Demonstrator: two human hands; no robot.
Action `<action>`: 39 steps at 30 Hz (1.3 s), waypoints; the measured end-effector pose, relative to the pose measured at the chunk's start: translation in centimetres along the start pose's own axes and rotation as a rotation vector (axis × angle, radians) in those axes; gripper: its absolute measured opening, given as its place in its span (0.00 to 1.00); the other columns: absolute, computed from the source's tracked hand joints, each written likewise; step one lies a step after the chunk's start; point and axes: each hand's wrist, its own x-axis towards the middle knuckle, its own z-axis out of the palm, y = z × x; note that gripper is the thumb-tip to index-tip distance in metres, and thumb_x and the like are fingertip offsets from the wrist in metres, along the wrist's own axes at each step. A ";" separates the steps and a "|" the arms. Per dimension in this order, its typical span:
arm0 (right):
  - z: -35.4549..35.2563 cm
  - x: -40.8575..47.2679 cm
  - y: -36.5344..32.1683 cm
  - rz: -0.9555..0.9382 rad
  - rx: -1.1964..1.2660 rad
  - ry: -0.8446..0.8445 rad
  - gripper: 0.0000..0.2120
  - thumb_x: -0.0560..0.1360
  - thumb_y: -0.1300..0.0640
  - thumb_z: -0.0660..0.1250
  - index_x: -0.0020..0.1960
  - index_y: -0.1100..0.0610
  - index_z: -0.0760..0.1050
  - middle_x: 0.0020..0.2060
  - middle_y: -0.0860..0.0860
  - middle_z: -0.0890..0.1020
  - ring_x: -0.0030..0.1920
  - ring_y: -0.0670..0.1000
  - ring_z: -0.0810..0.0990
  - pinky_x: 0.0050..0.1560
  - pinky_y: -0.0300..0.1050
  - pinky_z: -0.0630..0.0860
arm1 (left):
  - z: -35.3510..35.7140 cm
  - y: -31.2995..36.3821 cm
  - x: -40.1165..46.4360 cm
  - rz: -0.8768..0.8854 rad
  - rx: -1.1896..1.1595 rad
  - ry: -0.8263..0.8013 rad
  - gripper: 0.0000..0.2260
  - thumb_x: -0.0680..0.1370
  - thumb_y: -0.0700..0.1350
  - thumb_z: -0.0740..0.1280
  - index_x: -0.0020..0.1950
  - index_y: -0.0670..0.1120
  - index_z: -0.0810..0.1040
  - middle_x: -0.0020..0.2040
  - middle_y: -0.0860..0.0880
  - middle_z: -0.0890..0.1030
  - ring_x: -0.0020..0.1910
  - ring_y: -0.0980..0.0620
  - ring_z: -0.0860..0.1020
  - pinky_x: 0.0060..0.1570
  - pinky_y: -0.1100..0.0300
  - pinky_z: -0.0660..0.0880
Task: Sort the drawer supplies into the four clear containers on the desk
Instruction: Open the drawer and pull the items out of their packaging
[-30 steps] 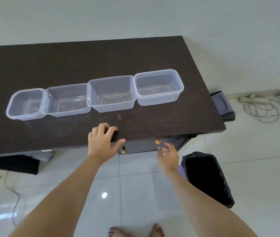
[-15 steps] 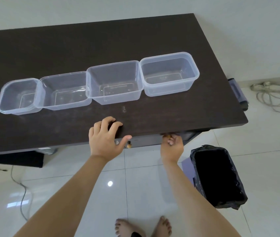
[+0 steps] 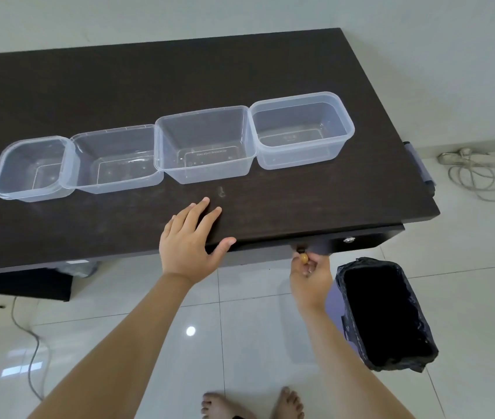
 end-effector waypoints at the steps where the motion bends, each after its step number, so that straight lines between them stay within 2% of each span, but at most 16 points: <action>1: -0.5 -0.5 0.4 0.002 -0.001 -0.006 0.06 0.75 0.61 0.68 0.48 0.60 0.71 0.32 0.46 0.71 0.32 0.42 0.71 0.36 0.28 0.70 | 0.0 0.0 0.0 0.002 -0.002 0.002 0.26 0.74 0.66 0.58 0.64 0.52 0.76 0.68 0.51 0.74 0.66 0.46 0.73 0.61 0.45 0.73; 5: -2.2 -2.4 1.4 -0.014 -0.005 -0.006 0.06 0.75 0.61 0.68 0.47 0.57 0.70 0.33 0.46 0.72 0.34 0.44 0.72 0.37 0.29 0.70 | -0.1 0.1 0.0 -0.019 -0.009 -0.012 0.26 0.74 0.66 0.59 0.64 0.53 0.75 0.69 0.51 0.74 0.66 0.46 0.73 0.60 0.45 0.73; 9: -3.9 -4.3 2.3 -0.003 -0.032 0.000 0.06 0.74 0.62 0.68 0.47 0.60 0.71 0.32 0.47 0.73 0.33 0.45 0.72 0.37 0.28 0.71 | -0.8 0.6 -0.2 -0.058 -0.030 -0.071 0.26 0.74 0.65 0.58 0.66 0.53 0.74 0.70 0.51 0.72 0.68 0.46 0.71 0.62 0.44 0.71; 14: -6.1 -6.4 3.5 0.036 -0.054 -0.009 0.05 0.74 0.62 0.68 0.47 0.61 0.72 0.32 0.46 0.72 0.33 0.45 0.72 0.36 0.27 0.70 | -1.6 3.2 -2.5 -0.246 -0.187 -0.138 0.27 0.75 0.61 0.57 0.69 0.49 0.70 0.74 0.50 0.66 0.75 0.47 0.61 0.72 0.42 0.56; 17: -7.3 -7.3 4.1 0.061 -0.068 -0.017 0.05 0.74 0.62 0.68 0.47 0.61 0.73 0.33 0.49 0.75 0.34 0.47 0.73 0.36 0.28 0.71 | -2.2 5.7 -6.2 -0.337 -0.296 -0.160 0.28 0.76 0.57 0.62 0.73 0.46 0.65 0.77 0.49 0.59 0.77 0.48 0.55 0.72 0.42 0.52; 20: -8.4 -7.7 4.2 0.091 -0.075 -0.030 0.05 0.75 0.60 0.68 0.48 0.60 0.74 0.36 0.52 0.79 0.36 0.48 0.77 0.36 0.29 0.72 | -2.7 7.4 -10.0 -0.395 -0.364 -0.224 0.33 0.74 0.57 0.65 0.74 0.44 0.61 0.78 0.49 0.55 0.77 0.48 0.54 0.73 0.47 0.55; 24: -9.5 -8.2 4.5 0.131 -0.111 -0.062 0.05 0.75 0.61 0.67 0.49 0.62 0.75 0.38 0.53 0.80 0.37 0.47 0.77 0.38 0.35 0.71 | -3.1 8.8 -13.8 -0.598 -0.528 -0.377 0.34 0.76 0.58 0.64 0.76 0.46 0.57 0.78 0.55 0.53 0.75 0.52 0.59 0.67 0.50 0.70; 26: -10.0 -8.5 4.8 0.145 -0.123 -0.075 0.05 0.75 0.61 0.67 0.49 0.63 0.76 0.38 0.54 0.80 0.36 0.48 0.77 0.38 0.36 0.71 | -3.4 9.3 -14.6 -0.649 -0.564 -0.381 0.34 0.76 0.58 0.64 0.76 0.46 0.56 0.77 0.56 0.54 0.74 0.51 0.62 0.68 0.52 0.68; 28: -10.6 -9.0 5.1 0.156 -0.128 -0.084 0.05 0.75 0.62 0.67 0.49 0.63 0.75 0.37 0.53 0.80 0.36 0.49 0.77 0.38 0.36 0.72 | -3.9 9.9 -15.2 -0.660 -0.559 -0.384 0.33 0.77 0.56 0.64 0.76 0.45 0.56 0.78 0.54 0.55 0.76 0.54 0.58 0.70 0.58 0.63; 32: -11.8 -10.1 5.4 0.160 -0.123 -0.104 0.04 0.75 0.63 0.67 0.48 0.62 0.75 0.37 0.52 0.80 0.36 0.49 0.78 0.38 0.36 0.72 | -4.8 10.7 -16.5 -0.672 -0.547 -0.409 0.33 0.77 0.55 0.64 0.77 0.45 0.55 0.78 0.52 0.55 0.76 0.55 0.55 0.66 0.66 0.55; 36: -12.8 -10.9 5.3 0.178 -0.127 -0.113 0.05 0.74 0.63 0.69 0.48 0.62 0.74 0.37 0.51 0.79 0.36 0.46 0.76 0.41 0.39 0.73 | -5.3 11.3 -17.8 -0.686 -0.549 -0.425 0.33 0.77 0.56 0.63 0.77 0.46 0.55 0.78 0.52 0.56 0.76 0.55 0.55 0.66 0.66 0.54; 39: -13.5 -11.4 5.3 0.197 -0.133 -0.124 0.05 0.74 0.62 0.69 0.48 0.62 0.74 0.36 0.49 0.78 0.36 0.47 0.76 0.43 0.41 0.73 | -5.7 11.7 -18.8 -0.702 -0.548 -0.427 0.32 0.77 0.56 0.63 0.77 0.47 0.55 0.78 0.51 0.57 0.76 0.54 0.56 0.68 0.64 0.55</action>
